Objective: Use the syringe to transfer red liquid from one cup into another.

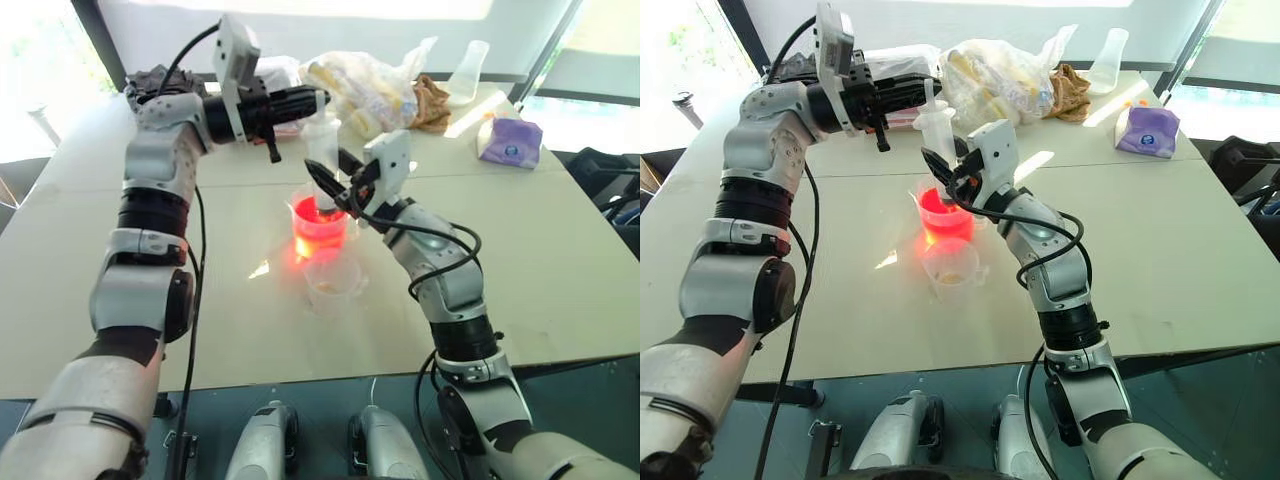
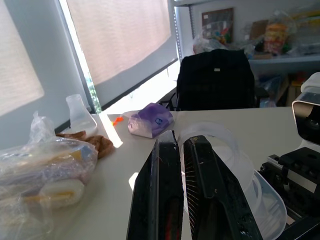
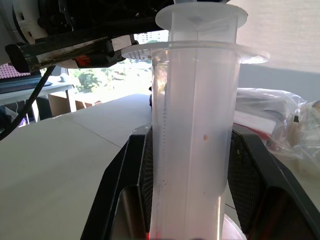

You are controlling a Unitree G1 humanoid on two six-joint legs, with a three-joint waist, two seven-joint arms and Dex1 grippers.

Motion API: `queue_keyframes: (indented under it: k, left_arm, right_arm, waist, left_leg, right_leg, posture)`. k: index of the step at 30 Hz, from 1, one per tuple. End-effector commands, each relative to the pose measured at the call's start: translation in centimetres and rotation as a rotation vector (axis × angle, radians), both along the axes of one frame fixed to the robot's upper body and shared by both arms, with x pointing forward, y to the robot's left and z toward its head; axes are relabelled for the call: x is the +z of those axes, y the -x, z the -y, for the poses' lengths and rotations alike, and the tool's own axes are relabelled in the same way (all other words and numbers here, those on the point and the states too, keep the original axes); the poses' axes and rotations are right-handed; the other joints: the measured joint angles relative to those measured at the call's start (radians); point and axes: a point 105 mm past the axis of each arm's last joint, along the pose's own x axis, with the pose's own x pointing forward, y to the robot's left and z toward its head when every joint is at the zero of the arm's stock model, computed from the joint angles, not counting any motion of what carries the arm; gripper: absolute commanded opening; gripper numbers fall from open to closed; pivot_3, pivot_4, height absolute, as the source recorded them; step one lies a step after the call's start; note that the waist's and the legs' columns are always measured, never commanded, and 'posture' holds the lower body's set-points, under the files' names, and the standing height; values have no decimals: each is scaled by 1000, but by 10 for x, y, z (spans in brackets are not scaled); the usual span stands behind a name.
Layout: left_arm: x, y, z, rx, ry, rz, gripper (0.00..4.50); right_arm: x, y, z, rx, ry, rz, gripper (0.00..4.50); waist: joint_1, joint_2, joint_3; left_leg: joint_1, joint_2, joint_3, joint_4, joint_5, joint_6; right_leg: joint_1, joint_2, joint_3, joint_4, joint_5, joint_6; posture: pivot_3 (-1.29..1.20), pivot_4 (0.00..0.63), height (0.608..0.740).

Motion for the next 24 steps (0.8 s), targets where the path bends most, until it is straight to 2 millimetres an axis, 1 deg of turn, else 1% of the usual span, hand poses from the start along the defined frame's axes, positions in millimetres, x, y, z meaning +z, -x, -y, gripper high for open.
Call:
queue_keyframes:
  k: [1,9,10,11,13,15,19,21,22,24]
  left_arm:
    - [69,9,-14,86,148,201,8]
    - [75,8,-16,97,143,222,8]
    - [74,7,-16,97,142,221,8]
    - [70,8,-15,80,117,215,8]
    - [62,10,-14,50,77,192,694]
    - [52,12,-12,12,35,174,1249]
    - [45,12,-13,17,4,168,2377]
    - [41,13,-15,19,-29,162,2929]
    - [40,15,-18,8,-49,143,3178]
    - [40,18,-26,5,-71,121,3178]
  right_arm:
    - [-23,11,-22,94,45,-52,1526]
    - [-30,13,-25,100,47,-66,1526]
    - [-30,13,-25,100,47,-66,1526]
    - [-30,13,-25,100,47,-66,1526]
    - [-29,13,-25,97,44,-62,1526]
    - [-26,12,-24,92,40,-52,1526]
    - [-16,10,-22,78,32,-17,1526]
    - [-7,10,-20,71,23,10,1526]
    - [1,9,-18,64,13,29,1526]
    - [13,8,-14,49,-4,58,1526]
  waist:
    - [0,0,0]
    - [2,0,0]
    - [1,0,0]
    - [1,0,0]
    - [0,0,0]
    - [-2,0,0]
    - [0,0,0]
    - [2,0,0]
    - [1,0,0]
    - [-1,0,0]
  left_leg:
    - [0,0,0,0,0,0]
    - [0,0,0,0,0,0]
    - [0,0,0,0,0,0]
    - [0,0,0,0,0,0]
    - [0,0,0,0,0,0]
    - [0,0,0,0,0,0]
    - [0,0,0,0,0,0]
    - [0,0,0,0,0,0]
    - [0,0,0,0,0,0]
    - [0,0,0,0,0,0]
  right_leg:
    - [0,0,0,0,0,0]
    - [0,0,0,0,0,0]
    - [0,0,0,0,0,0]
    - [0,0,0,0,0,0]
    - [0,0,0,0,0,0]
    - [0,0,0,0,0,0]
    - [0,0,0,0,0,0]
    - [0,0,0,0,0,0]
    - [0,0,0,0,0,0]
    - [0,0,0,0,0,0]
  posture:
    - [0,150,740]
    - [0,150,740]
    - [0,150,740]
    - [0,150,740]
    - [0,150,740]
    - [0,150,740]
    - [0,150,740]
    - [0,150,740]
    - [0,150,740]
    - [0,150,740]
